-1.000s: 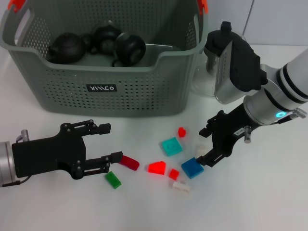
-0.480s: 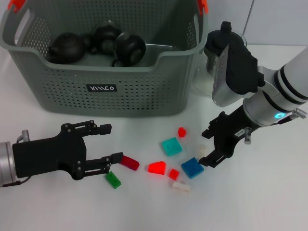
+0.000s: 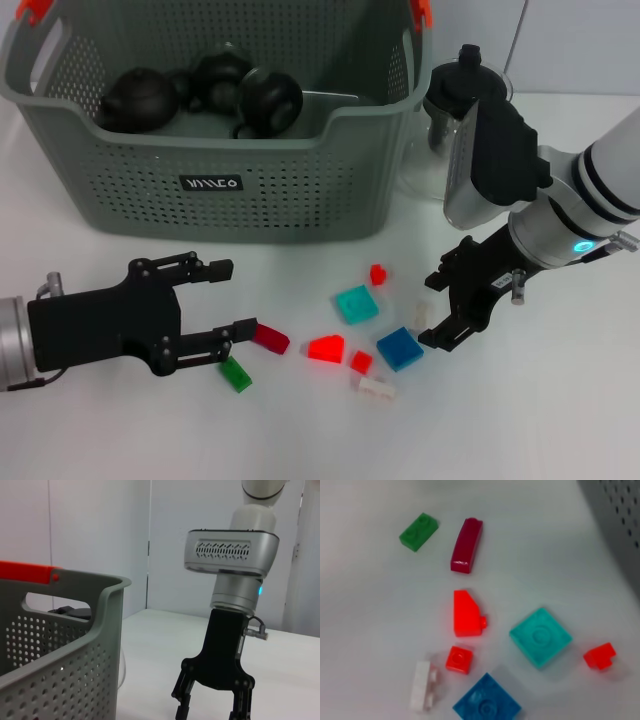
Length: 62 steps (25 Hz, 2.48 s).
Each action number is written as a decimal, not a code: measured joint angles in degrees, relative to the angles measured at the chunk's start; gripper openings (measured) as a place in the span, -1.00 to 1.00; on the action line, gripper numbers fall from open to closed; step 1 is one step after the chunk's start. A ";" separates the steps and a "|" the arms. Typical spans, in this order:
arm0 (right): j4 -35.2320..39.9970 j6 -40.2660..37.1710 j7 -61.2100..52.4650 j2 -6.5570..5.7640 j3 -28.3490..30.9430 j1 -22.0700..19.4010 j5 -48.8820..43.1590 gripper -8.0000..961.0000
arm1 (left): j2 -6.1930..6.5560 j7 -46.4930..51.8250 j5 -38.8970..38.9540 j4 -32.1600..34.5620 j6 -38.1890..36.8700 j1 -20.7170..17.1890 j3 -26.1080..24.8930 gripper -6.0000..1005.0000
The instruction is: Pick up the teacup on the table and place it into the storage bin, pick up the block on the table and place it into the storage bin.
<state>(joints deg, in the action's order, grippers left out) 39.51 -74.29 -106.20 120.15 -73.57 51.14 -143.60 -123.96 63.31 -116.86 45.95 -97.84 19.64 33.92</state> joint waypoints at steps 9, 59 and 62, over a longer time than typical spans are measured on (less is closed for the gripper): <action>-1.76 3.15 -0.06 0.20 -2.16 0.25 0.16 0.74 | 0.04 -0.14 0.11 -0.16 -0.02 0.05 0.00 0.43; -0.57 3.36 -0.47 0.23 -3.32 0.36 2.15 -0.10 | 0.04 -0.06 0.14 -0.15 0.19 -0.09 0.00 0.42; 4.93 -1.93 -0.51 0.11 -0.79 -1.32 2.26 -0.10 | 0.04 0.03 0.02 -0.14 0.18 -0.35 -0.15 0.42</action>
<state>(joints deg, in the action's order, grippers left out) 44.44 -76.21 -106.70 120.26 -74.36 49.83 -141.34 -123.92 63.34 -116.84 45.81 -97.66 19.29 33.78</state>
